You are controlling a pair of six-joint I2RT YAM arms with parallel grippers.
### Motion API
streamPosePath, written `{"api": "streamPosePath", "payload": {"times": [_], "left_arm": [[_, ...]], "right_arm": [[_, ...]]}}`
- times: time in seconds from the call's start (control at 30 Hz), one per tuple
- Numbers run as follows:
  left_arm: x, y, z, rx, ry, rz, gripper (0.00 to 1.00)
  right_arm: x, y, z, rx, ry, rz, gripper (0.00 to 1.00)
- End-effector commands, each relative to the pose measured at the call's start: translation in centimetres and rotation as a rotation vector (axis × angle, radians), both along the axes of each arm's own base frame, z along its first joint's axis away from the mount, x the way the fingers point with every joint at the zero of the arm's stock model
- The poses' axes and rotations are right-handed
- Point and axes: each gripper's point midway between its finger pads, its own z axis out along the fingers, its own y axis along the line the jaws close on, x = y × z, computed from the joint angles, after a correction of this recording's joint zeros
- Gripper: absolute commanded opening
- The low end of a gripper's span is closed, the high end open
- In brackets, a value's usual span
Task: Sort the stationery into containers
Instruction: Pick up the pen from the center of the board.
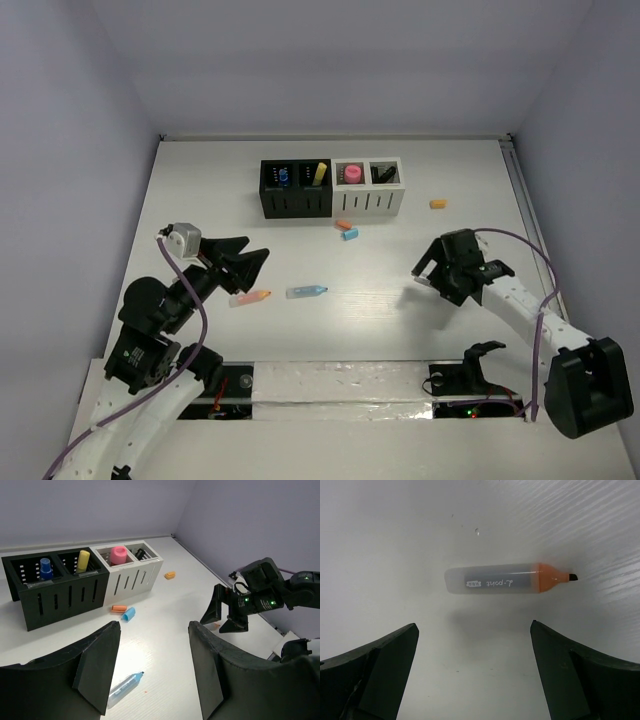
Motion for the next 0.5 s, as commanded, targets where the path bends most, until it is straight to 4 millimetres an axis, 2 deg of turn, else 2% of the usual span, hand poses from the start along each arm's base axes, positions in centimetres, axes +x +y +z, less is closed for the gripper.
{"api": "streamPosePath", "payload": {"times": [0.0, 0.13, 0.3, 0.33, 0.43, 0.47], "left_arm": [[-0.5, 0.0, 1.7, -0.036, -0.062, -0.015, 0.54], [-0.3, -0.1, 1.6, -0.035, -0.056, -0.011, 0.54], [-0.5, -0.1, 1.5, -0.034, -0.053, -0.015, 0.56], [-0.4, -0.1, 1.5, -0.033, -0.053, -0.015, 0.57], [-0.4, -0.1, 1.5, -0.033, -0.05, -0.014, 0.64], [-0.3, -0.1, 1.4, -0.031, -0.049, -0.012, 0.71]], "right_arm": [[0.8, -0.4, 0.5, 0.063, -0.027, -0.069, 1.0], [2.0, -1.6, -0.3, 0.062, -0.012, -0.097, 1.0], [4.4, -1.7, -1.1, 0.059, -0.01, -0.078, 1.0], [5.3, -1.5, -0.7, 0.063, -0.029, -0.075, 1.0], [6.6, -2.0, -0.8, 0.026, -0.037, -0.081, 1.0], [6.9, -2.3, -0.9, 0.004, -0.041, -0.08, 0.99]]}}
